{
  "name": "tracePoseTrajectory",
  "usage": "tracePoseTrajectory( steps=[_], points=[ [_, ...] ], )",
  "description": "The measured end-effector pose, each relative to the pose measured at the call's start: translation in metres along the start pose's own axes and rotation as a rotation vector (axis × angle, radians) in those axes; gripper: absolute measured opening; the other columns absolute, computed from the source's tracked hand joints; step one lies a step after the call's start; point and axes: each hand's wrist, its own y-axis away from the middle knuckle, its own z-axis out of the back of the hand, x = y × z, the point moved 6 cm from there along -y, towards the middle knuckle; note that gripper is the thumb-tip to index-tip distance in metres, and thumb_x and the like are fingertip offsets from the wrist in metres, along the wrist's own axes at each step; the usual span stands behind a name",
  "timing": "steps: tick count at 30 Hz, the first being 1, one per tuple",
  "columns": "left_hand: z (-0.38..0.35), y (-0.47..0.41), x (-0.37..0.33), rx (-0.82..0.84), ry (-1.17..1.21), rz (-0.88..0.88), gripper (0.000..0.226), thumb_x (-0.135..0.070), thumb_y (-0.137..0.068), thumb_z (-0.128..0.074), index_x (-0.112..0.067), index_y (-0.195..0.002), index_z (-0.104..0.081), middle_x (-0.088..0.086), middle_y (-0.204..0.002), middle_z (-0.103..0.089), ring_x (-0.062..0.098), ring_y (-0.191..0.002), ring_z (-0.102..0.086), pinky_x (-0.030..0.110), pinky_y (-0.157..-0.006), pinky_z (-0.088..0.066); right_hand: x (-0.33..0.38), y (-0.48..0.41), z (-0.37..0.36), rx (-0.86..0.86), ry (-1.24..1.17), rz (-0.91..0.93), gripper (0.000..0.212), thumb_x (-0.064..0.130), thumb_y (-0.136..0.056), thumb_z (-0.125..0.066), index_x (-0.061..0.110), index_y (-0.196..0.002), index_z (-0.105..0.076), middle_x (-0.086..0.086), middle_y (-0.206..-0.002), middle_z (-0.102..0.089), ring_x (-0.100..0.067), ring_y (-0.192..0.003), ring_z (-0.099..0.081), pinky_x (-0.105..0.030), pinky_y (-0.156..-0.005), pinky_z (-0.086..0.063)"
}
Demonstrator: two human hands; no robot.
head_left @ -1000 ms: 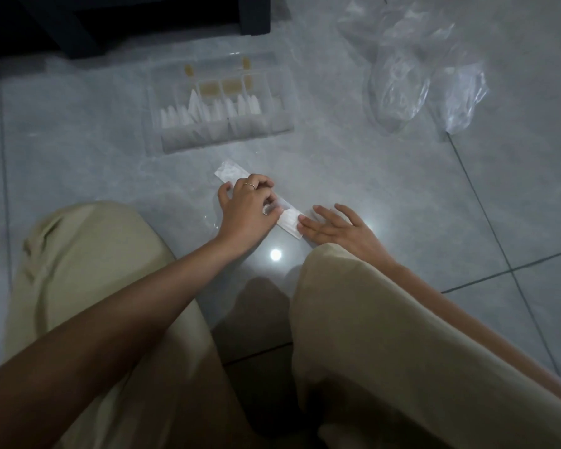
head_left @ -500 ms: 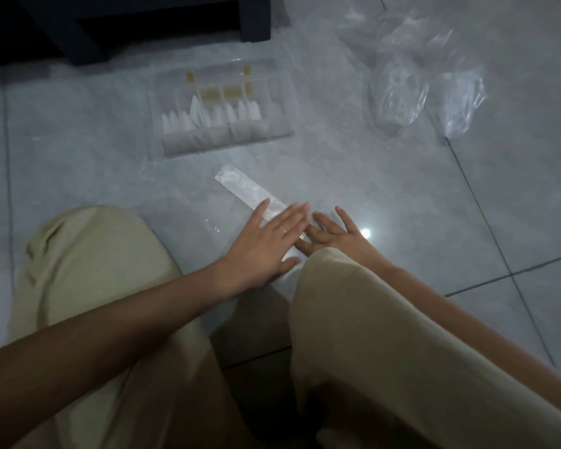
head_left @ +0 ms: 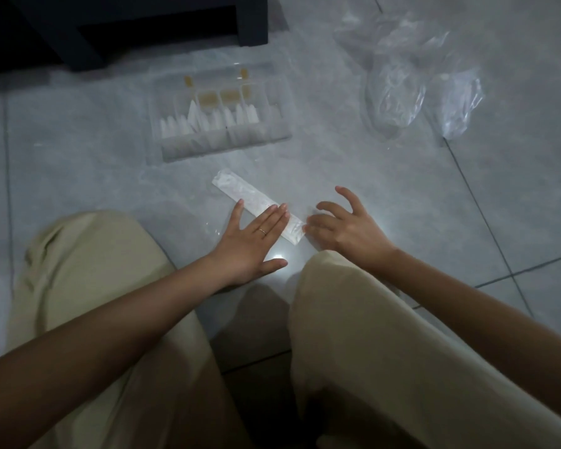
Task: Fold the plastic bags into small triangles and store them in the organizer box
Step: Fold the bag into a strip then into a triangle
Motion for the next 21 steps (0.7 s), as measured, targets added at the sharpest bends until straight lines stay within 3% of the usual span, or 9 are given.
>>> tracePoseTrajectory(
  steps=[3, 9, 13, 15, 17, 19, 21],
  points=[
    [-0.002, -0.001, 0.0, 0.007, 0.043, 0.0, 0.093, -0.065, -0.073, 0.014, -0.015, -0.151, 0.017, -0.005, -0.146, 0.035, 0.01, -0.147, 0.017, 0.055, -0.106, 0.022, 0.0, -0.005, -0.004, -0.055, 0.065, 0.051, 0.033, 0.011, -0.096, -0.041, 0.014, -0.093, -0.074, -0.005, -0.099, -0.07, -0.027, -0.105, -0.065, -0.046, -0.11, -0.024],
    [-0.004, -0.001, -0.001, -0.014, 0.117, -0.012, 0.091, -0.066, -0.076, 0.008, -0.015, -0.151, 0.014, -0.005, -0.149, 0.031, 0.007, -0.14, 0.024, 0.054, -0.11, 0.019, 0.001, -0.014, -0.004, -0.088, 0.132, 0.128, 0.054, 0.005, -0.102, -0.024, 0.017, -0.08, -0.071, 0.0, -0.088, -0.067, -0.022, -0.101, -0.062, -0.04, -0.113, -0.018],
    [-0.005, -0.002, 0.005, 0.016, 0.147, -0.009, 0.092, -0.068, -0.074, 0.009, -0.017, -0.15, 0.021, -0.007, -0.147, 0.036, 0.005, -0.139, 0.028, 0.049, -0.114, 0.015, 0.0, -0.017, -0.003, -0.148, -0.029, 0.113, 0.033, 0.012, -0.096, -0.039, 0.014, -0.082, -0.069, -0.002, -0.09, -0.066, -0.024, -0.096, -0.063, -0.039, -0.105, -0.032],
    [-0.003, -0.005, 0.01, 0.054, 0.173, -0.025, 0.085, -0.069, -0.085, -0.003, -0.019, -0.15, 0.022, -0.007, -0.15, 0.034, 0.004, -0.141, 0.027, 0.049, -0.115, 0.015, 0.004, -0.019, -0.003, -0.093, -0.204, 0.108, 0.024, 0.018, -0.091, -0.045, 0.012, -0.085, -0.068, -0.003, -0.096, -0.067, -0.025, -0.094, -0.063, -0.036, -0.094, -0.04],
    [-0.001, -0.006, 0.01, 0.095, 0.184, -0.081, 0.082, -0.063, -0.095, -0.024, -0.021, -0.15, 0.021, -0.008, -0.154, 0.03, 0.002, -0.139, 0.028, 0.051, -0.114, 0.017, 0.008, -0.017, 0.001, -0.034, -0.368, 0.026, 0.024, 0.022, -0.087, -0.046, 0.013, -0.087, -0.068, -0.003, -0.1, -0.069, -0.023, -0.09, -0.063, -0.033, -0.08, -0.046],
    [0.003, -0.006, 0.005, 0.107, 0.277, -0.136, 0.083, -0.058, -0.096, -0.039, -0.025, -0.152, 0.013, -0.014, -0.153, 0.025, -0.001, -0.137, 0.026, 0.05, -0.112, 0.02, 0.007, -0.014, 0.008, 0.034, -0.575, -0.179, 0.022, 0.024, -0.086, -0.048, 0.014, -0.088, -0.068, -0.001, -0.092, -0.07, -0.022, -0.078, -0.063, -0.032, -0.068, -0.049],
    [0.008, -0.006, -0.001, 0.068, 0.476, -0.16, 0.067, -0.049, -0.096, -0.047, -0.033, -0.153, -0.014, -0.02, -0.154, 0.004, -0.004, -0.142, 0.01, 0.048, -0.113, 0.02, 0.0, -0.007, 0.009, 0.112, -0.791, -0.478, 0.011, 0.02, -0.087, -0.055, 0.016, -0.089, -0.065, 0.004, -0.078, -0.067, -0.019, -0.067, -0.061, -0.029, -0.062, -0.046]
  ],
)
